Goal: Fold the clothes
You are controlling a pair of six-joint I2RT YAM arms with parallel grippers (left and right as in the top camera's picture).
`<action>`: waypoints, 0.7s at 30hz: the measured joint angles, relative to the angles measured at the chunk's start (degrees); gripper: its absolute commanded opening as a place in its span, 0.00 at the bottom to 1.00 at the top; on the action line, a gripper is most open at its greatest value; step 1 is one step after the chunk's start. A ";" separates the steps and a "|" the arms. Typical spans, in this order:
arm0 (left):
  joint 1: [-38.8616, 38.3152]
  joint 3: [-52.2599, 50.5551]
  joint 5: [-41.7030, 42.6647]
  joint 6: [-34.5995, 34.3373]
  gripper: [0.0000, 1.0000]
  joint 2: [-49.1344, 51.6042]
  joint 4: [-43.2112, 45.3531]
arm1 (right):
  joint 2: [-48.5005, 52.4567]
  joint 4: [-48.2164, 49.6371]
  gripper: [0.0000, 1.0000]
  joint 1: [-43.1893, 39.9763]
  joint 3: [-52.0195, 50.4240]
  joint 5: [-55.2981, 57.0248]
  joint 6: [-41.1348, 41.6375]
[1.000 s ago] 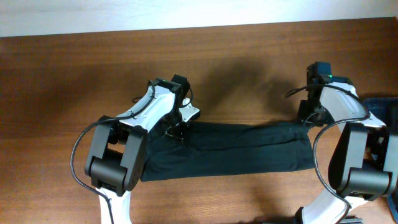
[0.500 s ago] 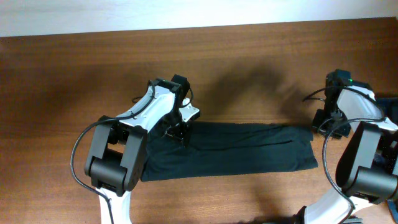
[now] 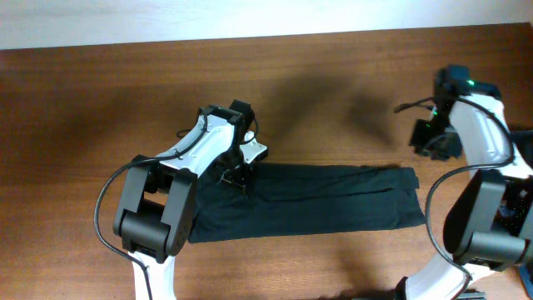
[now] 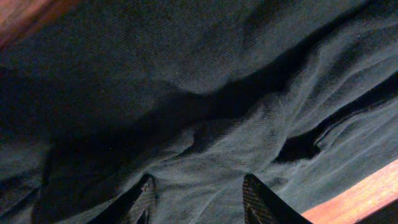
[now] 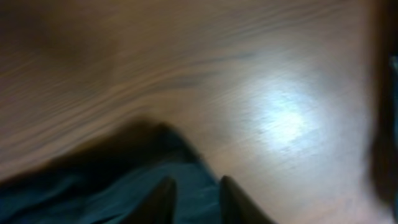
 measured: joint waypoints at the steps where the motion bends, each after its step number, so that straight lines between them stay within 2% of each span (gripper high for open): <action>1: 0.00 0.00 0.00 0.02 0.46 0.00 0.02 | -0.04 0.13 0.33 1.20 0.04 -0.39 0.13; 5: 0.00 0.00 0.00 0.02 0.46 0.00 0.02 | -0.04 2.49 0.34 4.63 -0.66 -1.79 3.58; 10: 0.00 0.00 0.00 0.02 0.46 0.00 0.02 | -0.04 6.45 0.38 4.61 -2.58 -2.19 7.67; 21: 0.00 -0.02 -0.02 0.00 0.46 0.00 0.02 | 1.88 5.22 0.44 4.59 -5.64 -1.97 13.75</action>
